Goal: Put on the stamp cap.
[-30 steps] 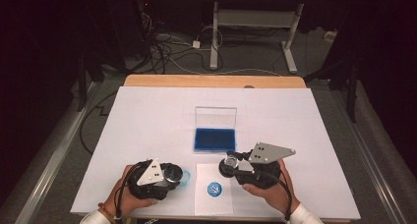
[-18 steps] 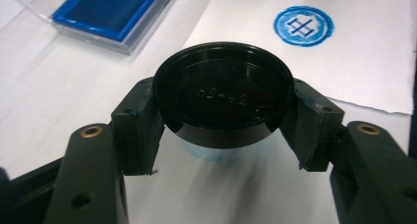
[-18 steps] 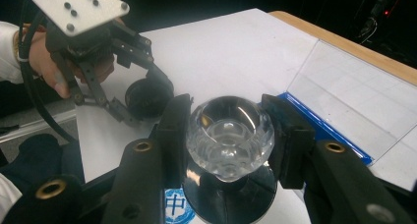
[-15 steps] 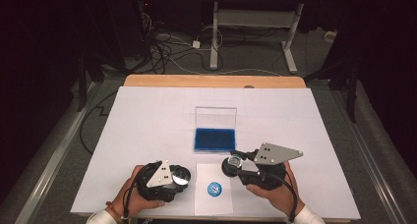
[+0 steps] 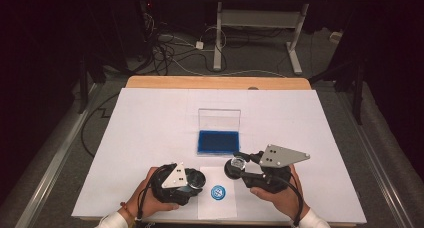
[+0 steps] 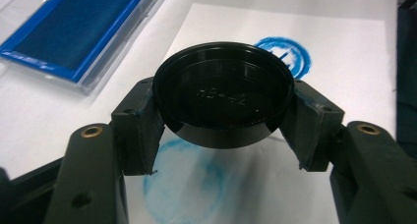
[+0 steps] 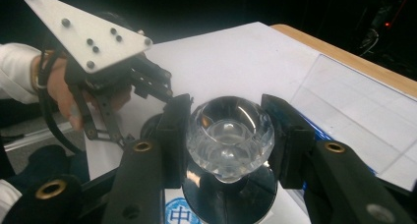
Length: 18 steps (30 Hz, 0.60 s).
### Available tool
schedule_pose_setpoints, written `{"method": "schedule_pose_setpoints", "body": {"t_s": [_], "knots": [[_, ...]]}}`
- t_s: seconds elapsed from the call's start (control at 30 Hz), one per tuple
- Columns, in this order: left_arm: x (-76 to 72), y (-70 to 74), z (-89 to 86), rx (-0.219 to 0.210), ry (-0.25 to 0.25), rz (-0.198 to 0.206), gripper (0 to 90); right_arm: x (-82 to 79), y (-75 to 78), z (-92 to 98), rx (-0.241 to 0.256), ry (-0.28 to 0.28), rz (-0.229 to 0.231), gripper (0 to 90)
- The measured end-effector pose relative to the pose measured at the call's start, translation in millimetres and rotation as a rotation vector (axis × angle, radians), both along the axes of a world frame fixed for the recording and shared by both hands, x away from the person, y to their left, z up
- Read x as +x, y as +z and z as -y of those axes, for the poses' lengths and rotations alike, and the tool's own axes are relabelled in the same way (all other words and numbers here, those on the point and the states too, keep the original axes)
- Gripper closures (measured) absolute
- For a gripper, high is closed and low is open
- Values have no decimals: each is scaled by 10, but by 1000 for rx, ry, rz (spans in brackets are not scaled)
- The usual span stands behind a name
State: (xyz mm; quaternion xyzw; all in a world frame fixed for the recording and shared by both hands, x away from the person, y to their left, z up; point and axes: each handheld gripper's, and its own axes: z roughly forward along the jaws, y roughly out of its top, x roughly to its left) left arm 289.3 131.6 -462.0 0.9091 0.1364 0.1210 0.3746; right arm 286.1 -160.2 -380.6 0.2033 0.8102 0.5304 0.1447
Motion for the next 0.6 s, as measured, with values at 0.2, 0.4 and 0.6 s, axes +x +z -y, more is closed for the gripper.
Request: {"method": "schedule_pose_setpoints", "body": {"t_s": [0.2,0.4,0.6], "knots": [[-24,1,116,-21,-20,-13,366,-24,-36,-112,-2,33,-5,573],[-21,11,217,-50,-32,-29,366,-59,-72,-227,6,75,-17,573],[-27,24,282,-71,-39,-40,366,-73,-138,-311,3,106,-33,573]]}}
